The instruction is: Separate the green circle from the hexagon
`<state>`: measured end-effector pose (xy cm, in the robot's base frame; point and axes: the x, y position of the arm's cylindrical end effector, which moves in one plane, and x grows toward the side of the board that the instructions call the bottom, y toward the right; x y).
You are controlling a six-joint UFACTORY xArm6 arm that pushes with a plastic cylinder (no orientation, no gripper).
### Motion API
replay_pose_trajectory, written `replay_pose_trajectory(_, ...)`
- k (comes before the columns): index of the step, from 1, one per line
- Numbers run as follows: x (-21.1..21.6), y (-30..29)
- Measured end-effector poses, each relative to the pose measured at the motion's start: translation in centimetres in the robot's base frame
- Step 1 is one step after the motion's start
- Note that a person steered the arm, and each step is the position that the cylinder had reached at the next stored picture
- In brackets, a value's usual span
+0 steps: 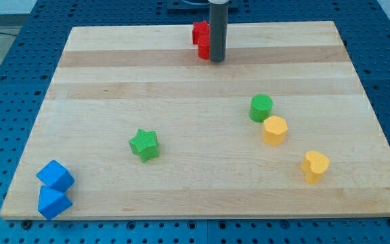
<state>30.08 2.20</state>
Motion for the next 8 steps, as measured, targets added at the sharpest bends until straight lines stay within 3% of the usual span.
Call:
replay_pose_trajectory(2, -0.2, -1.9)
replay_pose_trajectory(3, 1.9, -2.0)
replay_pose_trajectory(4, 6.5, -1.1)
replay_pose_trajectory(6, 13.8, 5.5)
replay_pose_trajectory(8, 15.7, 13.6)
